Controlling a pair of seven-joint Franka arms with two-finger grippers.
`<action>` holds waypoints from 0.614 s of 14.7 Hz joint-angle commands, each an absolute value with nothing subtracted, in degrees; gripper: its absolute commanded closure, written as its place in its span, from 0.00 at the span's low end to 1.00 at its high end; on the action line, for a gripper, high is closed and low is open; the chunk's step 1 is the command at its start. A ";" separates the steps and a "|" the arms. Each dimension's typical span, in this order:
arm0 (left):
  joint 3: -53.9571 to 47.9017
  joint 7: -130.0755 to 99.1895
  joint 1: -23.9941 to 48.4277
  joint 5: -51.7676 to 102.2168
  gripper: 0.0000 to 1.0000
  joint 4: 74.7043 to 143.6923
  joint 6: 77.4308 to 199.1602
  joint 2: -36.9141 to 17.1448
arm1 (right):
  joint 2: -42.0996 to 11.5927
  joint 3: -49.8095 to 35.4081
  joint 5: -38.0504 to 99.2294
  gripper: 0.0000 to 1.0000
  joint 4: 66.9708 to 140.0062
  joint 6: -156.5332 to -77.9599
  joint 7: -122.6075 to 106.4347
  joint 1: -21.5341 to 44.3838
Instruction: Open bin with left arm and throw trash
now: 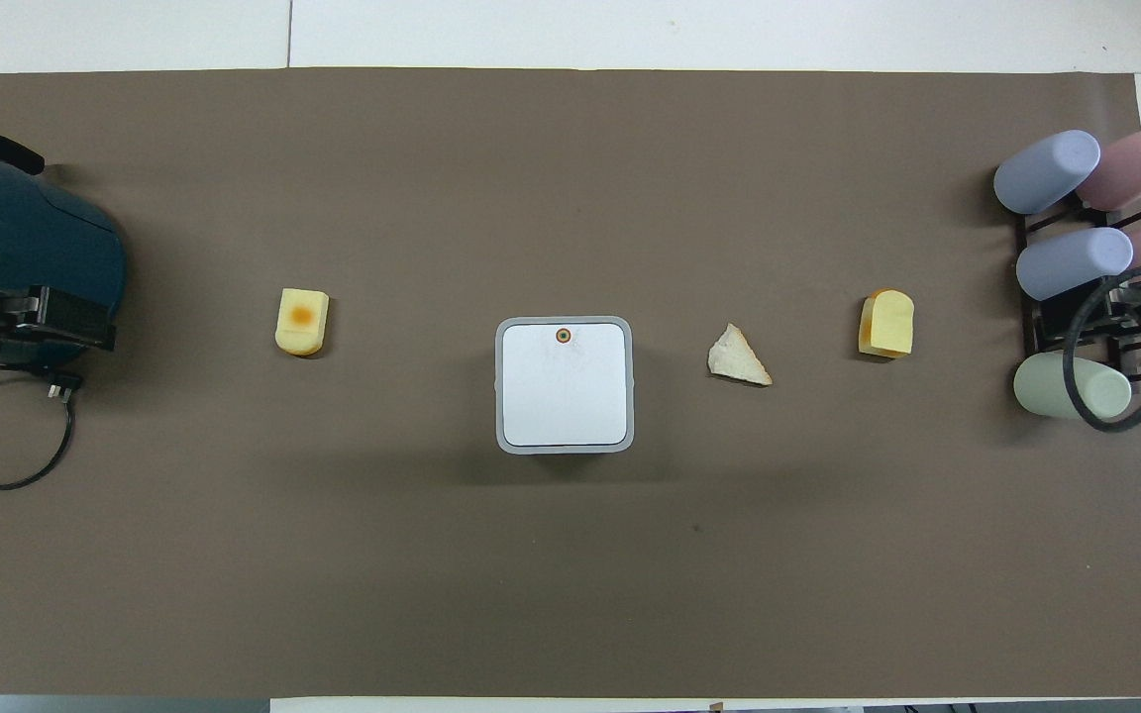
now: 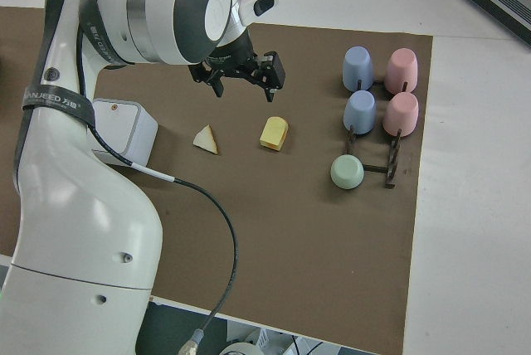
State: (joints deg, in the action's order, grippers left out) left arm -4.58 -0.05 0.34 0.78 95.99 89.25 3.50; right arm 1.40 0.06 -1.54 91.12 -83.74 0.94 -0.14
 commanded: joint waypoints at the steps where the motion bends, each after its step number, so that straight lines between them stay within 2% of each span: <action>1: -4.75 -0.35 0.44 1.05 0.00 96.77 89.47 4.39 | 2.11 -0.18 -1.23 0.00 92.02 -84.90 1.84 -0.96; 9: -4.92 -0.53 0.79 1.05 0.00 96.68 89.21 4.39 | 2.11 -0.18 -1.23 0.00 92.46 -85.87 1.93 -1.14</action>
